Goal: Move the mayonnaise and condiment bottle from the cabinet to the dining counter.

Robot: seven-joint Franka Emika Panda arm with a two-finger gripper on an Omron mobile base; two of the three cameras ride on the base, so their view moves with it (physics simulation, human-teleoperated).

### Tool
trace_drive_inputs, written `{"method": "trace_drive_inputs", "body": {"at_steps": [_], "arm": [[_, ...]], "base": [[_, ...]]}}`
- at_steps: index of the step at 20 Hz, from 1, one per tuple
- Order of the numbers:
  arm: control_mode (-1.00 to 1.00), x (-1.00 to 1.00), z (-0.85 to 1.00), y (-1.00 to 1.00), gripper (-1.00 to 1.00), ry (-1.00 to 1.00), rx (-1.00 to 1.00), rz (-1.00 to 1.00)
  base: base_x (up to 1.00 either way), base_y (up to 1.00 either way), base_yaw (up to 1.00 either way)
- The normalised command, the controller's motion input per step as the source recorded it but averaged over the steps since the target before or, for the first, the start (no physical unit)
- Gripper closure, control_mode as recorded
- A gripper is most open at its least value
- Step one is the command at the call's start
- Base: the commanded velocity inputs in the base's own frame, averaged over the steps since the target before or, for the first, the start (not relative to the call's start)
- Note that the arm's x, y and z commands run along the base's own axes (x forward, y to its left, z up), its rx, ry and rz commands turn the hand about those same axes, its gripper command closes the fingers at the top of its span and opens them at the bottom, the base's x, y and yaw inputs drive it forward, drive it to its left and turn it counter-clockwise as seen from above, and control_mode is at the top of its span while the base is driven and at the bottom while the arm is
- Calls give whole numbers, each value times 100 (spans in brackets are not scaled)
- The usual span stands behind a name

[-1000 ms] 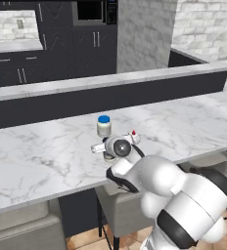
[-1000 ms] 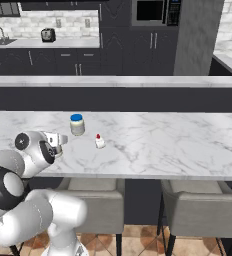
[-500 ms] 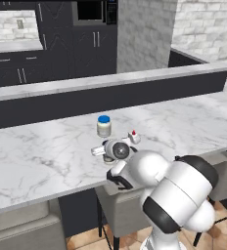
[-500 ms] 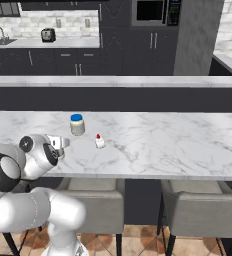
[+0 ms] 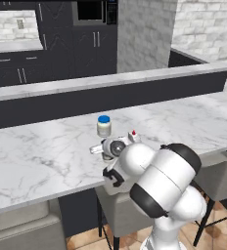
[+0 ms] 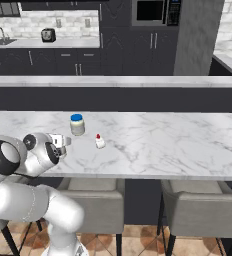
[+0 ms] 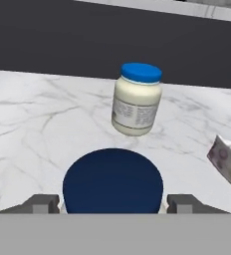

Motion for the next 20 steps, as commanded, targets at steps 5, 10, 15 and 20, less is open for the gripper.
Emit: {"method": "trace_drive_inputs", "body": {"at_steps": [5, 10, 15, 20], "arm": [[-100, 18, -26, 0, 100, -1, 0, 0], [-100, -4, -43, -1, -100, -2, 0, 0], [-100, -26, -24, -16, -100, -9, 1, 0], [-100, -16, 11, -3, -100, -16, 0, 0]], "base": [[0, 0, 0], [0, 0, 0], [0, 0, 0], [0, 0, 0]]}}
